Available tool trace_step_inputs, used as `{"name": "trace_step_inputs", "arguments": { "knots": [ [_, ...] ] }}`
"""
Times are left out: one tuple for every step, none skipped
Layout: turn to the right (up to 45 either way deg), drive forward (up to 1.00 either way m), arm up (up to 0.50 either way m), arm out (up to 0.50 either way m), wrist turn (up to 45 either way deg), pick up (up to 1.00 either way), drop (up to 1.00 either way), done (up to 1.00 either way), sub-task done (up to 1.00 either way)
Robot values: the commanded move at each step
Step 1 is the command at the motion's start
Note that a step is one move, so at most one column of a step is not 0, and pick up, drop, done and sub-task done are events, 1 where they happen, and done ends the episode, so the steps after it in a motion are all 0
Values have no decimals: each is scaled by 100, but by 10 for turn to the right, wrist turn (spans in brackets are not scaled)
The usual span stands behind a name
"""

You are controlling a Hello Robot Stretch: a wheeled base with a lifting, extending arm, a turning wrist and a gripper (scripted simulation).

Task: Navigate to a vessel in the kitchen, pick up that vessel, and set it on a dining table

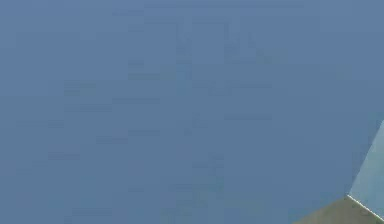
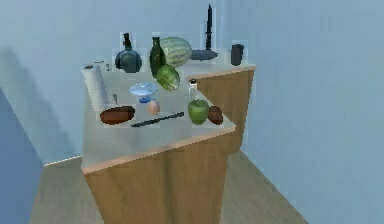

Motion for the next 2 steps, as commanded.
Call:
{"name": "trace_step_inputs", "arguments": {
  "knots": [
    [-90,0,0,0,0,0,0,0,0],
    [450,0,0,0,0,0,0,0,0]
  ]
}}
